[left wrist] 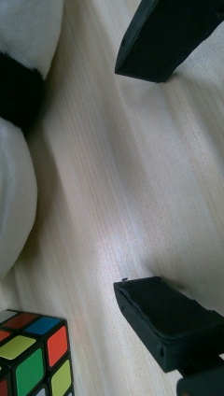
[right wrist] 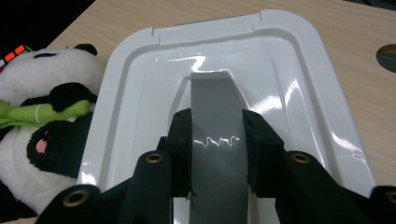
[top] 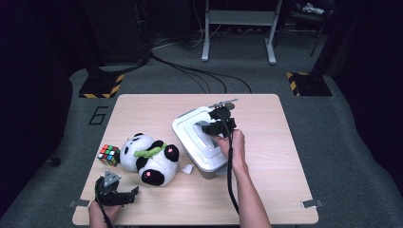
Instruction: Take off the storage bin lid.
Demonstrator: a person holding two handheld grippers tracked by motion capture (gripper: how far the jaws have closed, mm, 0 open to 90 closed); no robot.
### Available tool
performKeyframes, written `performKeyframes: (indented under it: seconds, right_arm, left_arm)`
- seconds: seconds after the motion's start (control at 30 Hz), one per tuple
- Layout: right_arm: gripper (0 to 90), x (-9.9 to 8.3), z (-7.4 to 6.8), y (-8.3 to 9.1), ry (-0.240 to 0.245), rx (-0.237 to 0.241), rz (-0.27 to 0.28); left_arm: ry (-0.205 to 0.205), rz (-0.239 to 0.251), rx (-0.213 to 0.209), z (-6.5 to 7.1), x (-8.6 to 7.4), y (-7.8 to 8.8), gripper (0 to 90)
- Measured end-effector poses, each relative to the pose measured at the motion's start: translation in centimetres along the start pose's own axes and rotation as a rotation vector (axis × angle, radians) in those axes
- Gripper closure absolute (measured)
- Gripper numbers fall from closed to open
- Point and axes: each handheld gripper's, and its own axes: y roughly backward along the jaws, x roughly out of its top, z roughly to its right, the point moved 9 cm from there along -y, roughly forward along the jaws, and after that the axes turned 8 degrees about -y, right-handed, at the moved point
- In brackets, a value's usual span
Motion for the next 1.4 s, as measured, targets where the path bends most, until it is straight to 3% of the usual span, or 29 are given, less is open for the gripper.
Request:
performKeyframes:
  seconds: [0.63, 1.0, 1.4]
  right_arm:
    - [66.7, 1.1, -1.0, 1.4, 0.057, -0.016, 0.047]
    - [66.7, 1.6, -0.4, 3.0, 0.078, -0.045, 0.069]
    - [66.8, 2.2, 0.9, 5.0, 0.069, -0.074, 0.094]
  left_arm:
    - [-0.002, 0.005, 0.002, 0.0, 0.1, 0.0, 0.2]
    - [-0.004, -0.001, -0.003, 0.0, 0.0, 0.0, 0.2]
    - [-0.008, 0.001, 0.000, 0.0, 0.0, 0.0, 0.2]
